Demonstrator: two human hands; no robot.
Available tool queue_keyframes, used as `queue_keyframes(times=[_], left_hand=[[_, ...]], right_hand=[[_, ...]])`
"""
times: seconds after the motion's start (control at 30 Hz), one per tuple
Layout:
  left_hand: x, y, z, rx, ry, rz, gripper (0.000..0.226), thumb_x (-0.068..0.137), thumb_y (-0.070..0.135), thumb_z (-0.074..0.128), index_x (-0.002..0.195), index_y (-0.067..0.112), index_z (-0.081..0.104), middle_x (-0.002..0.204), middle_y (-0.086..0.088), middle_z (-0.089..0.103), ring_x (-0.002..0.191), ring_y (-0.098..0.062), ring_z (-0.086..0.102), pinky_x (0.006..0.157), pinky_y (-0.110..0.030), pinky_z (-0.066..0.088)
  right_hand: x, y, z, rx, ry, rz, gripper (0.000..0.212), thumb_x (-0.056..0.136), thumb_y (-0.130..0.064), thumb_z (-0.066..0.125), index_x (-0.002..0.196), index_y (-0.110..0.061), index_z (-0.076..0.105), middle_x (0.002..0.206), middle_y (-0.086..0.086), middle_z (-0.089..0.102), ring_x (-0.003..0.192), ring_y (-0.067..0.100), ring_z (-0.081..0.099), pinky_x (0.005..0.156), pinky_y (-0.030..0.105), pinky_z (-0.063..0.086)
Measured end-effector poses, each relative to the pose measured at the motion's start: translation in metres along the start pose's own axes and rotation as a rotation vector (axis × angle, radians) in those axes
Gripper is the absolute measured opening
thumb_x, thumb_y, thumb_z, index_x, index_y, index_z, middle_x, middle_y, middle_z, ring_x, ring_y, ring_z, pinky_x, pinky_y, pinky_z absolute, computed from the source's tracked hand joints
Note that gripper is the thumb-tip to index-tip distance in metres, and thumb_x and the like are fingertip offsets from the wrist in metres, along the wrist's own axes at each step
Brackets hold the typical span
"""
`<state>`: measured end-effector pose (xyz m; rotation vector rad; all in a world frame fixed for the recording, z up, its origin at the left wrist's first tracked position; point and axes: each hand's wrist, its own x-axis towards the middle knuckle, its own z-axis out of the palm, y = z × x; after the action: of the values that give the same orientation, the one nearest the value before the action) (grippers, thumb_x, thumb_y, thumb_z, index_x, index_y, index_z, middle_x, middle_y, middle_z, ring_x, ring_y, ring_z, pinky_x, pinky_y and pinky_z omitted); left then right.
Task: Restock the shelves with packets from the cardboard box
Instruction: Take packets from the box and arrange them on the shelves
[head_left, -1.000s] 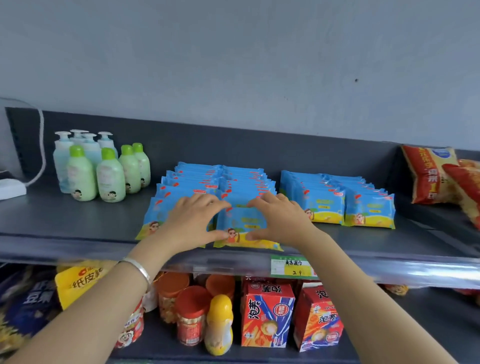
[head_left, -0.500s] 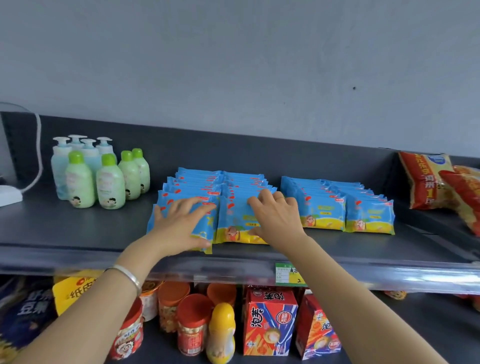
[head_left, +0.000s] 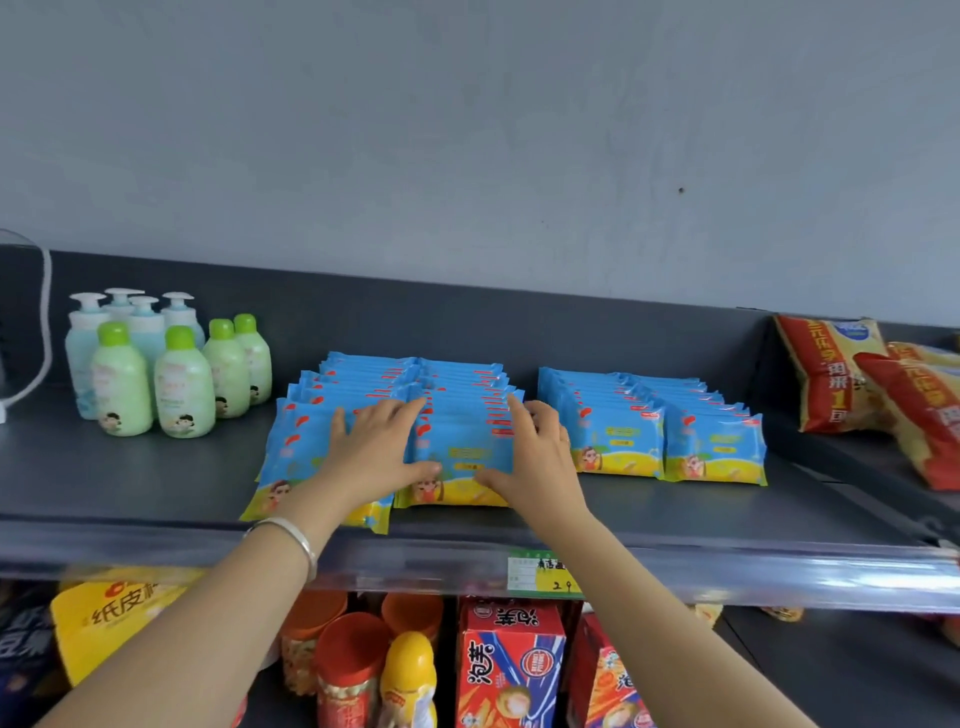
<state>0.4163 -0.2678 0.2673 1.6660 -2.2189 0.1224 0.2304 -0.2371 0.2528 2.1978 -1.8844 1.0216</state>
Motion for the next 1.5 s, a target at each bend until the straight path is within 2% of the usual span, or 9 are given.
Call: queue_keyframes(times=[0.13,0.33,0.57,0.8,0.9,1.03,1.23,1.37,1.5], left_hand=[[0.005,-0.001,0.002,-0.007,-0.019,-0.013,0.089,0.082,0.062,0.053,0.150,0.026,0.009,0.155,0.003,0.020,0.143,-0.020,0.017,0.116,-0.050,0.006],[0.007,0.012,-0.003,-0.037,-0.076,-0.095,0.096,0.078,0.060,0.061,0.149,0.025,0.008,0.151,0.001,0.030,0.141,-0.020,0.023,0.113,-0.042,0.014],[0.007,0.014,-0.005,-0.099,-0.083,-0.127,0.094,0.077,0.056,0.064,0.148,0.026,0.011,0.152,0.003,0.029,0.141,-0.017,0.023,0.111,-0.040,0.012],[0.005,0.012,-0.008,-0.101,-0.020,-0.084,0.087,0.083,0.063,0.053,0.150,0.023,0.014,0.152,0.002,0.028,0.140,-0.020,0.025,0.112,-0.038,0.019],[0.012,0.010,-0.007,-0.150,0.078,-0.053,0.076,0.089,0.061,0.043,0.149,0.019,0.022,0.152,-0.001,0.029,0.139,-0.020,0.025,0.111,-0.037,0.024],[0.033,0.009,-0.010,-0.169,0.063,-0.048,0.061,0.097,0.048,0.034,0.148,0.014,0.026,0.153,-0.004,0.029,0.141,-0.021,0.025,0.112,-0.035,0.022],[0.069,0.003,-0.015,-0.062,-0.126,-0.121,0.047,0.100,0.039,0.027,0.139,0.016,0.041,0.145,-0.006,0.042,0.132,-0.027,0.038,0.105,-0.038,0.029],[0.092,0.001,-0.009,-0.063,-0.162,-0.117,0.033,0.094,0.027,0.034,0.114,0.016,0.058,0.117,-0.002,0.060,0.109,-0.025,0.053,0.090,-0.037,0.033],[0.100,0.003,-0.002,-0.060,-0.161,-0.122,0.024,0.092,0.022,0.033,0.096,0.014,0.055,0.102,-0.002,0.056,0.105,-0.024,0.050,0.098,-0.043,0.032]], right_hand=[[0.006,0.011,-0.010,0.454,-0.170,0.288,0.100,0.082,-0.032,0.072,0.151,-0.012,0.003,0.153,0.007,0.025,0.137,0.021,0.033,0.105,0.033,0.036],[0.015,0.018,0.005,0.808,-0.295,0.395,0.046,0.083,-0.024,0.072,0.120,-0.017,0.046,0.123,0.001,0.060,0.107,0.015,0.059,0.089,0.036,0.053],[0.013,0.022,0.005,0.813,-0.252,0.346,0.038,0.085,-0.025,0.070,0.115,-0.016,0.049,0.112,-0.004,0.062,0.093,0.008,0.060,0.060,0.018,0.048],[0.014,0.019,-0.003,0.884,-0.305,0.315,0.043,0.083,-0.025,0.072,0.116,-0.025,0.044,0.116,-0.007,0.061,0.098,0.005,0.060,0.086,0.028,0.052],[0.013,0.013,-0.013,0.954,-0.251,0.289,0.041,0.090,-0.024,0.063,0.122,-0.024,0.038,0.093,-0.023,0.047,0.078,-0.006,0.051,0.081,0.020,0.043],[0.026,0.009,-0.013,0.958,-0.151,0.286,0.056,0.094,-0.027,0.058,0.140,-0.010,0.032,0.101,-0.013,0.047,0.083,0.000,0.050,0.082,0.020,0.041],[0.058,0.006,-0.003,0.925,-0.167,0.411,0.037,0.092,-0.029,0.060,0.111,-0.006,0.040,0.107,-0.001,0.059,0.081,0.005,0.061,0.060,0.014,0.050],[0.068,0.007,0.006,0.943,-0.149,0.478,0.029,0.092,-0.026,0.060,0.107,-0.013,0.040,0.108,0.005,0.062,0.087,0.016,0.064,0.075,0.031,0.056],[0.074,0.010,0.013,0.952,-0.167,0.500,0.025,0.090,-0.020,0.063,0.107,-0.013,0.046,0.102,0.005,0.065,0.081,0.017,0.067,0.073,0.033,0.058]])
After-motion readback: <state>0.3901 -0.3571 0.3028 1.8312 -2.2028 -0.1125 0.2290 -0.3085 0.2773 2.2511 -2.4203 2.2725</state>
